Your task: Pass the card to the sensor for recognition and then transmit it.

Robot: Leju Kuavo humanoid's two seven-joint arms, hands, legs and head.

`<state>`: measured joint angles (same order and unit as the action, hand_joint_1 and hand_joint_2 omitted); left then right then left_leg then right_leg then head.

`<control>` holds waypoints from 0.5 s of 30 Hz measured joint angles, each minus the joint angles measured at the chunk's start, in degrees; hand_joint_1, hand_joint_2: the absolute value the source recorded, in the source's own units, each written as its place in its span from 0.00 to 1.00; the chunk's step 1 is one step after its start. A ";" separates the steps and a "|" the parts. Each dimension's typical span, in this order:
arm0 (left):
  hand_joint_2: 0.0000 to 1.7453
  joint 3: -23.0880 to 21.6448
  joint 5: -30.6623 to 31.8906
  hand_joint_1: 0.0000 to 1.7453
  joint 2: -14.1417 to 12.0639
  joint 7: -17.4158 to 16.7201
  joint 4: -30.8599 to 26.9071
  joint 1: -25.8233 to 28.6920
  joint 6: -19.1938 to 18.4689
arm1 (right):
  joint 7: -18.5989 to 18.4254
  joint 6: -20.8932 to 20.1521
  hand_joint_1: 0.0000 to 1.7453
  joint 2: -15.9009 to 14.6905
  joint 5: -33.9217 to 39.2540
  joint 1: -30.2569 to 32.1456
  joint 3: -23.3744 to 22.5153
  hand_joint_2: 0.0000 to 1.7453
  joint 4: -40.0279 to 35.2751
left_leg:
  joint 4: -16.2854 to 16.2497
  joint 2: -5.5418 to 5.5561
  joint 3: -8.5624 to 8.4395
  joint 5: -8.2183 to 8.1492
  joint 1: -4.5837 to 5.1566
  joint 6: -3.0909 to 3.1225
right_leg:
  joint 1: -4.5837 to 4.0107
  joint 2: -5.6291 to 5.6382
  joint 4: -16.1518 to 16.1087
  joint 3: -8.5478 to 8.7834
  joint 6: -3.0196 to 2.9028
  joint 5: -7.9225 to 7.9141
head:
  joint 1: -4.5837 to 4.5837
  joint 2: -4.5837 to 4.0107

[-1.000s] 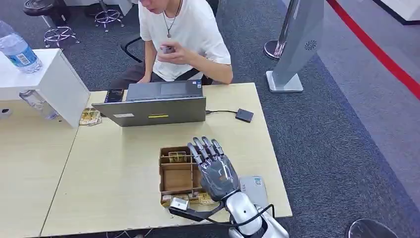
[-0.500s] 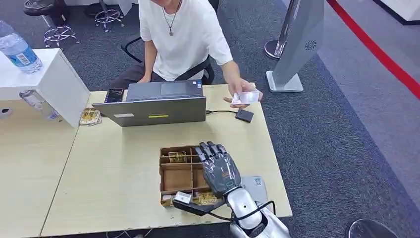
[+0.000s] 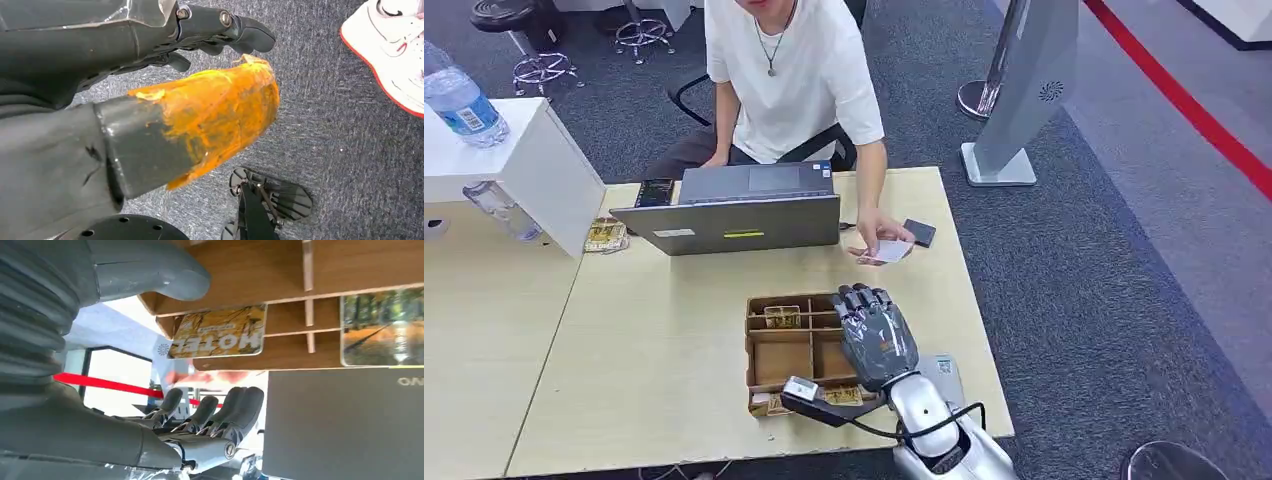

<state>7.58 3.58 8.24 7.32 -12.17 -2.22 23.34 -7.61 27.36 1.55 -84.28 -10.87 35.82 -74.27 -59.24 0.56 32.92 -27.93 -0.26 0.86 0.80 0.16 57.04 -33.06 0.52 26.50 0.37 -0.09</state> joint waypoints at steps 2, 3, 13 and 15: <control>0.00 0.00 0.00 0.00 0.00 0.02 0.00 0.01 0.00 | -0.02 -0.02 0.37 -0.11 0.15 0.08 -0.28 1.00 -0.15 | 0.00 0.00 0.00 0.00 0.00 0.00 | 0.00 0.00 0.00 0.00 0.00 0.00 | 0.02 0.00; 0.00 0.00 0.00 0.00 0.00 0.04 0.00 0.01 0.00 | -0.09 -0.02 0.38 -0.17 0.15 0.15 -0.44 1.00 -0.30 | 0.00 0.00 0.00 0.00 0.00 0.00 | 0.00 0.00 0.00 0.00 0.00 0.00 | 0.02 0.00; 0.00 0.00 0.02 0.00 0.02 0.22 0.00 0.01 0.00 | -0.11 -0.04 0.67 -0.59 0.24 0.59 -1.64 1.00 -1.38 | 0.00 0.00 0.00 0.00 0.00 0.00 | 0.00 0.00 0.00 0.00 0.00 0.00 | 0.02 0.00; 0.00 0.00 0.02 0.00 0.02 0.22 0.00 0.00 0.00 | -0.11 -0.04 0.74 -0.61 0.33 0.63 -1.68 1.00 -1.42 | 0.00 0.00 0.00 0.00 0.00 0.00 | 0.00 0.00 0.00 0.00 0.00 0.00 | 0.02 0.00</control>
<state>7.58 3.61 8.26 7.54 -12.17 -2.22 23.34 -7.72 27.32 0.94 -83.95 -10.24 34.14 -75.69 -59.24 0.56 32.92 -27.93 -0.26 0.86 0.80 0.16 57.04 -33.06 0.52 26.50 0.39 -0.09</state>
